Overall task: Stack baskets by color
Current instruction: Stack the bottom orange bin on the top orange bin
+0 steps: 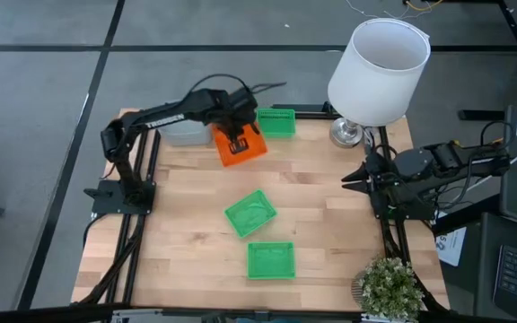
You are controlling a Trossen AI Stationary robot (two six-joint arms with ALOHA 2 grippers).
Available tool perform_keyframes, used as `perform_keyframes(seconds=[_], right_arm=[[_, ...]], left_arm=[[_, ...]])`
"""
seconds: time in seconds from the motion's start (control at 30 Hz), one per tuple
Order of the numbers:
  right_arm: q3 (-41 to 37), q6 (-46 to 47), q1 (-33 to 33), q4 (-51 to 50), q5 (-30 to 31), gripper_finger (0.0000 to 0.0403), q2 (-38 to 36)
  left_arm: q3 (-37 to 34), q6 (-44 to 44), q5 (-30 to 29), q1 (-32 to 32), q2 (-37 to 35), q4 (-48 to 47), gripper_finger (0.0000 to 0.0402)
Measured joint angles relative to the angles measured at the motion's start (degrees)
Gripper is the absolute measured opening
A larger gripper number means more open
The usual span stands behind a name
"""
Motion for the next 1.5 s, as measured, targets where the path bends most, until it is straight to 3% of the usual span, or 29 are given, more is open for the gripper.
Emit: perform_keyframes(seconds=[0.17, 0.37, 0.57, 0.73, 0.93, 1.5], right_arm=[[-3.4, 2.3, 0.0, 1.2, 0.0, 0.0087, 0.1], [-4.7, 0.0, 0.0, 8.1, 0.1, 0.0087, 0.0], [0.6, -10.0, 0.0, 12.7, 5.7, 0.0087, -0.7], [3.3, -15.2, 0.0, 13.6, 6.1, 0.0087, -2.6], [3.3, -15.2, 0.0, 12.4, 6.0, 0.0087, -3.7], [3.3, -12.0, 0.0, 8.3, 5.9, 0.0087, -3.0]], left_arm=[[6.2, 12.3, -1.7, 1.3, 0.0, -1.9, 0.0], [7.1, 24.8, -1.9, 7.5, 0.3, -2.1, 0.0], [7.0, 26.8, -0.3, 14.0, 2.9, 0.5, 0.0], [7.0, 32.2, 4.8, 15.7, 4.8, 2.9, 0.0], [7.0, 37.2, 5.7, 16.6, 7.4, 4.5, 0.0], [7.0, 40.9, 5.5, 20.7, 14.2, 10.6, 0.0]])
